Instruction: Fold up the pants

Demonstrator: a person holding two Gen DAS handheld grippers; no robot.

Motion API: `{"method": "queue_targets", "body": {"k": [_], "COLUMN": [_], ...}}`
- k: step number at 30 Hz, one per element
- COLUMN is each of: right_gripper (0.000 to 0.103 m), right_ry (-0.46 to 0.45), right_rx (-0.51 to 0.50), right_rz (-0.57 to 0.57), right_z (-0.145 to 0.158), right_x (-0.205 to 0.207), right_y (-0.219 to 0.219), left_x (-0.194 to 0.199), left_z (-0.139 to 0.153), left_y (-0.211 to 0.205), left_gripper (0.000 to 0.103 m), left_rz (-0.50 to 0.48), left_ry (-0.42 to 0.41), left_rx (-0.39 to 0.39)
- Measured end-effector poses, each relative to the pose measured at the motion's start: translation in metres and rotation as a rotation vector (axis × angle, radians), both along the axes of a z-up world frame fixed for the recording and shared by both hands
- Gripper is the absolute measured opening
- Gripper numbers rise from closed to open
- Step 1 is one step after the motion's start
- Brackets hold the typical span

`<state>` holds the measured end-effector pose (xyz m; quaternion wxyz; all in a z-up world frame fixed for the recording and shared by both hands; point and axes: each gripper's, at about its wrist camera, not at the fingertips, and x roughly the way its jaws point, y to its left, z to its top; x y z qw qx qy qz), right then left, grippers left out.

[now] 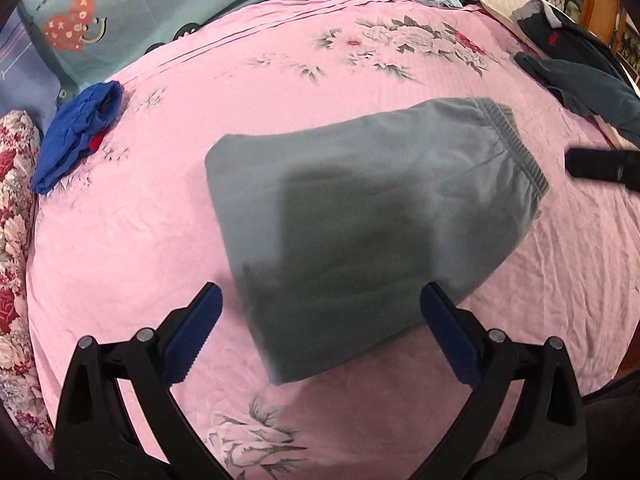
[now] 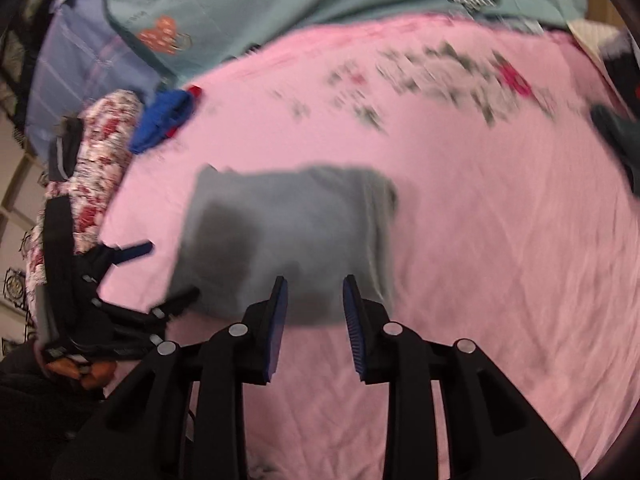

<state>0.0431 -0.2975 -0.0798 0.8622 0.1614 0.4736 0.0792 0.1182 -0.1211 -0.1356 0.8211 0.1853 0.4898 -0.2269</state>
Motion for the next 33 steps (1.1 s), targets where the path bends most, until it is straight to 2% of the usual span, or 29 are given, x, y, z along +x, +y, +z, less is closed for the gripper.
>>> {"method": "queue_targets", "body": {"k": [4,6,9,13,17,20,23,25,26,29,32,33], "right_gripper": [0.029,0.029,0.029,0.032,0.035,0.036,0.036,0.036,0.036,0.036,0.036,0.036], "right_ry": [-0.058,-0.074,-0.061,-0.027,-0.042,-0.043,-0.012,0.017,0.027,0.107,0.180,0.183], "right_rx": [-0.022,-0.038,-0.056,-0.139,-0.254,-0.296,-0.279,-0.238,-0.207,-0.110,-0.117,-0.139], "right_rz": [0.150,0.252,0.416,0.577,0.668,0.729,0.756,0.758,0.764,0.823,0.899,0.907], "right_z": [0.018,0.020,0.009,-0.016,-0.034,-0.042,-0.046,-0.046,-0.045,-0.047,-0.059,-0.062], "right_x": [0.053,0.082,0.128,0.176,0.188,0.193,0.200,0.208,0.212,0.226,0.234,0.236], "right_y": [0.040,0.063,0.099,0.135,0.155,0.162,0.162,0.162,0.160,0.159,0.164,0.166], "left_x": [0.002,-0.003,-0.008,-0.007,-0.007,-0.010,-0.006,0.002,0.004,0.004,0.006,0.006], "left_z": [-0.023,-0.026,-0.033,-0.037,-0.037,-0.031,-0.036,-0.039,-0.034,-0.014,-0.013,-0.016], "left_y": [0.006,0.005,0.004,0.012,0.023,0.026,0.030,0.032,0.035,0.048,0.056,0.056], "left_gripper": [0.100,0.100,0.100,0.100,0.100,0.100,0.100,0.101,0.101,0.101,0.100,0.095], "left_rz": [0.054,0.057,0.077,0.150,0.229,0.250,0.276,0.312,0.333,0.401,0.419,0.420], "left_ry": [0.077,0.079,0.075,0.106,0.109,0.059,0.090,0.141,0.155,0.090,0.101,0.111], "left_rx": [0.013,0.013,0.017,-0.025,-0.052,-0.050,-0.050,-0.028,-0.046,-0.090,-0.110,-0.109]}}
